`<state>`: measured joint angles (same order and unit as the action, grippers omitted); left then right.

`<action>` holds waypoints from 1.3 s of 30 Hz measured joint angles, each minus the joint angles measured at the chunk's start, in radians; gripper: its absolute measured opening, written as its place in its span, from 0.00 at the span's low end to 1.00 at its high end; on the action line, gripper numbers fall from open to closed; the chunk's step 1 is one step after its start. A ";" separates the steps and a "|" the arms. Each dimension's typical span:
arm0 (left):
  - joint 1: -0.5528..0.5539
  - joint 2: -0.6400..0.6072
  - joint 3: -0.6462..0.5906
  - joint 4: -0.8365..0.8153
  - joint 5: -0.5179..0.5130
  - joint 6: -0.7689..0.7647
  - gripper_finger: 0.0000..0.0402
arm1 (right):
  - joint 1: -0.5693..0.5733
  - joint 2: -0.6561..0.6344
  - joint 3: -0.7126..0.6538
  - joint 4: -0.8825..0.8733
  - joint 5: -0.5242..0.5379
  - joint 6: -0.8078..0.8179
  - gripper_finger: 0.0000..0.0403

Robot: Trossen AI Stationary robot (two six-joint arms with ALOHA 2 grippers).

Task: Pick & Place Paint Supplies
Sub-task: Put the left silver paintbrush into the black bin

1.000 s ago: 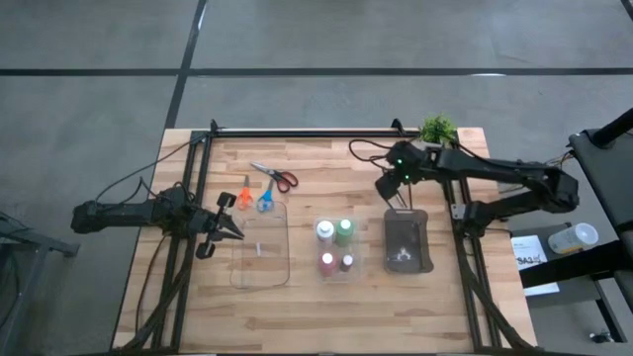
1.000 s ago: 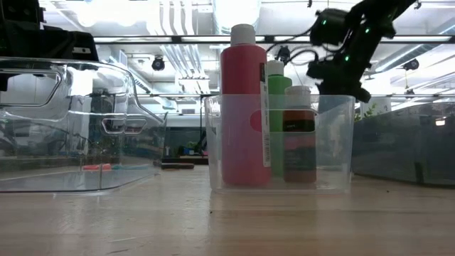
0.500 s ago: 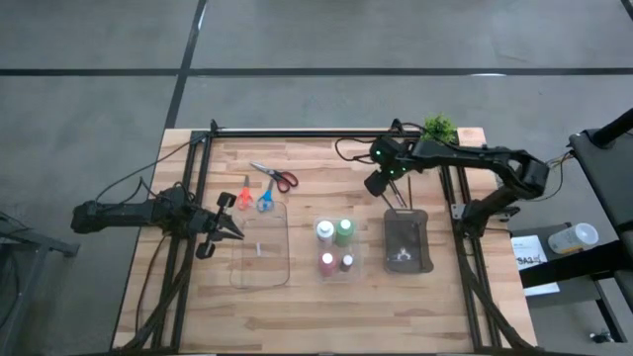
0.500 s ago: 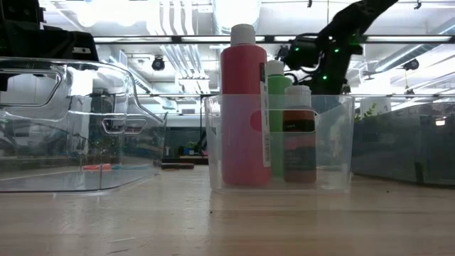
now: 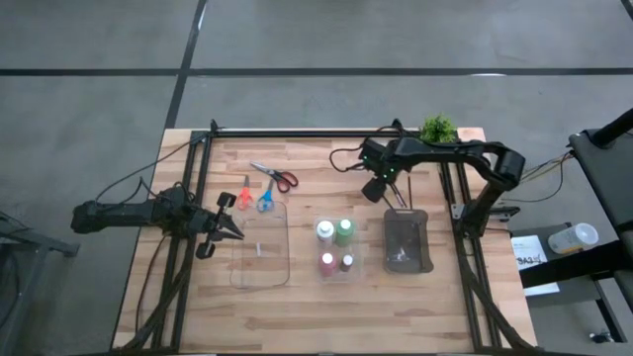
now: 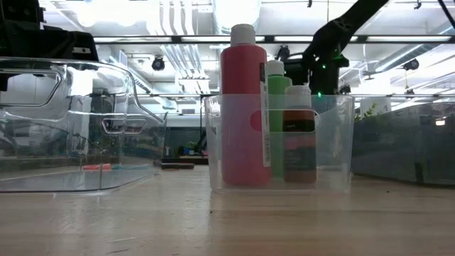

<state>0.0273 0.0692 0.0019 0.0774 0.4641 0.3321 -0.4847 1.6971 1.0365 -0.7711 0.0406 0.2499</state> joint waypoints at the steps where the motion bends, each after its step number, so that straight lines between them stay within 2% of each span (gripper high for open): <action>1: 0.000 0.000 0.000 0.000 0.000 0.000 0.09 | 0.000 0.002 -0.008 0.003 0.000 0.000 0.44; 12: 0.000 0.000 0.000 0.000 0.000 0.000 0.09 | -0.001 -0.006 -0.107 0.120 0.005 0.000 0.44; 21: 0.000 0.000 0.000 0.000 0.000 0.000 0.09 | -0.024 -0.002 -0.118 0.154 0.007 0.000 0.44; 32: 0.000 0.000 0.000 0.000 0.000 0.000 0.09 | -0.031 0.044 -0.117 0.162 -0.056 0.013 0.44; 39: 0.000 0.000 0.000 0.000 0.000 0.000 0.09 | -0.022 0.044 -0.119 0.171 -0.028 0.032 0.40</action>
<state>0.0273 0.0692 0.0021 0.0772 0.4641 0.3321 -0.5068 1.7412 0.9176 -0.6002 0.0128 0.2815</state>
